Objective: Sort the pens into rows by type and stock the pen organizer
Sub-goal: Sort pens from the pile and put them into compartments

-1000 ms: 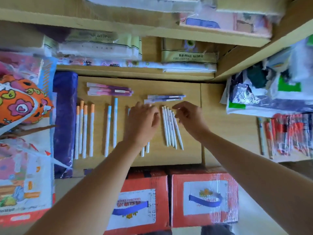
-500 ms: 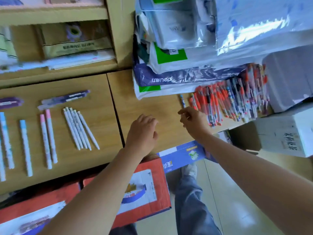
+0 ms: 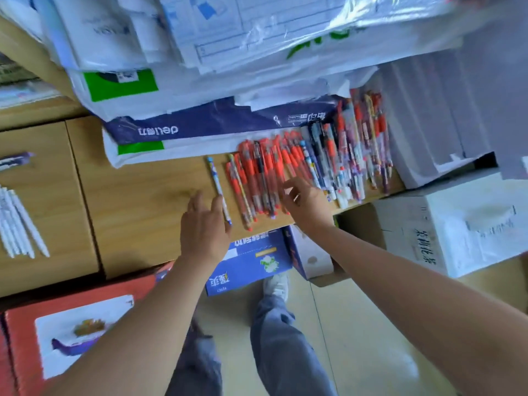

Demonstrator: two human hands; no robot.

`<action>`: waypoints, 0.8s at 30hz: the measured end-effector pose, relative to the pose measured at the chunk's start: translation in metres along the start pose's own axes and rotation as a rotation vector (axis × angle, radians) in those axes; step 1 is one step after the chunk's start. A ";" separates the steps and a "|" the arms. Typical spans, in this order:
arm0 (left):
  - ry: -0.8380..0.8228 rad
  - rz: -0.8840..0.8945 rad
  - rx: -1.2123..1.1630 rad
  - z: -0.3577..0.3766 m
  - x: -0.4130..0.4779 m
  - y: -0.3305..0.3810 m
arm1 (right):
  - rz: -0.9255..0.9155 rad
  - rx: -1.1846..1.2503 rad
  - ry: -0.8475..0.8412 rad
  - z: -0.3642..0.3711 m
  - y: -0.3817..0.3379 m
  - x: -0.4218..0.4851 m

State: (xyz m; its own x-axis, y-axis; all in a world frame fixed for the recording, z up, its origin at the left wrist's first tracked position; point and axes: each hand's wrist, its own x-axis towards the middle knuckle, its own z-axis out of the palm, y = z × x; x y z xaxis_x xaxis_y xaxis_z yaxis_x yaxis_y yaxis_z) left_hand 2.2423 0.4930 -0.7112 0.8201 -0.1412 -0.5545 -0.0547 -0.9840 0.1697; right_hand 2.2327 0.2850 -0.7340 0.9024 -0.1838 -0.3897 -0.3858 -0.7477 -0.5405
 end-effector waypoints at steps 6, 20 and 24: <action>0.064 0.038 -0.008 -0.004 0.010 0.025 | -0.068 -0.037 -0.078 0.010 -0.007 0.009; 0.125 0.016 -0.158 -0.009 0.027 0.029 | 0.018 -0.122 -0.043 0.022 -0.029 0.024; 0.150 0.032 -0.435 -0.016 0.036 0.036 | -0.015 0.121 -0.047 0.015 -0.025 0.025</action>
State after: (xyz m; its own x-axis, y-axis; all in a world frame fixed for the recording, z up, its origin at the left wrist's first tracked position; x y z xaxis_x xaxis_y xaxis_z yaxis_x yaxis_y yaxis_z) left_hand 2.2788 0.4543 -0.7120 0.8972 -0.1218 -0.4244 0.1365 -0.8377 0.5289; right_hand 2.2617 0.3086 -0.7413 0.8992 -0.1410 -0.4142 -0.3954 -0.6670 -0.6315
